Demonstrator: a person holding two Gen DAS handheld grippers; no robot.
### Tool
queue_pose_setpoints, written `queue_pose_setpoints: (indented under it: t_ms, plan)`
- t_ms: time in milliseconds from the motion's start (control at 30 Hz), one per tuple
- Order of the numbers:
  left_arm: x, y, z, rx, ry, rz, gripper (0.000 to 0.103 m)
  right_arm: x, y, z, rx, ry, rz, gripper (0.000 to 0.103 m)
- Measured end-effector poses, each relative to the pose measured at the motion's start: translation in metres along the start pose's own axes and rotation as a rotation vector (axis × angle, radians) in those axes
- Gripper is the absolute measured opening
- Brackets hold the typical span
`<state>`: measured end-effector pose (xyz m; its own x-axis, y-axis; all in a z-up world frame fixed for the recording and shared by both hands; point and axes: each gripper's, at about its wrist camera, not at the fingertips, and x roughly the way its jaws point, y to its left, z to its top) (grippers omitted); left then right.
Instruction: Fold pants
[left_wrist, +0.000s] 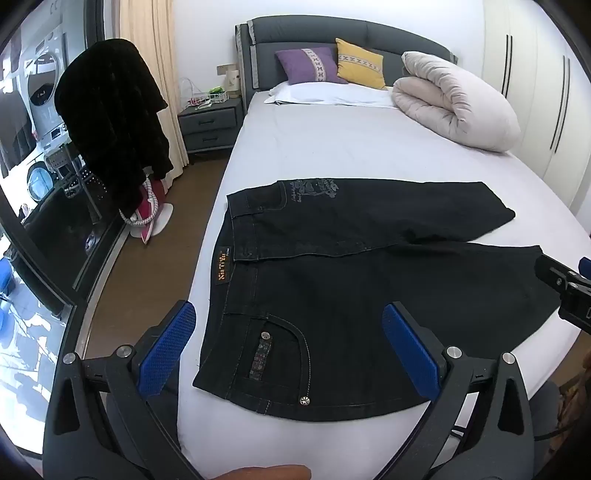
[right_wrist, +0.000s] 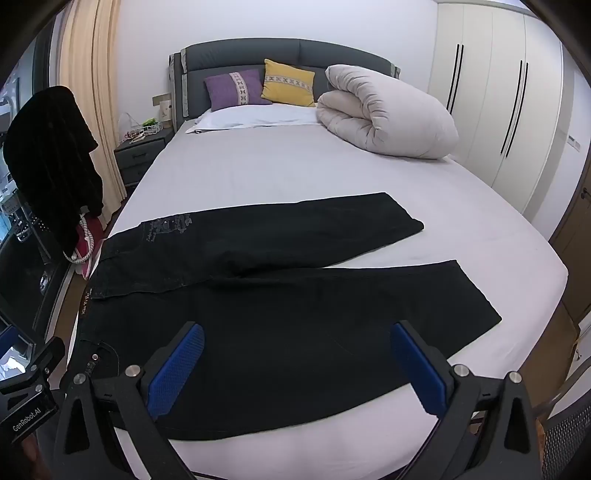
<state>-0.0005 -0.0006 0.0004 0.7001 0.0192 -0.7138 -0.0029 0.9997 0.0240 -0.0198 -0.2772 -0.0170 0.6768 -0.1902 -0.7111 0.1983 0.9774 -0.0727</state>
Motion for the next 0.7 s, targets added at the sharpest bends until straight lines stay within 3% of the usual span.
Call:
queue_pose_setpoints:
  t_ms: [700]
  plan:
    - [0.0043,0.0023,-0.0025,-0.009,0.011,-0.006,0.103,0.0029,0.0044,-0.0027,-0.024,0.004,-0.011,0.103]
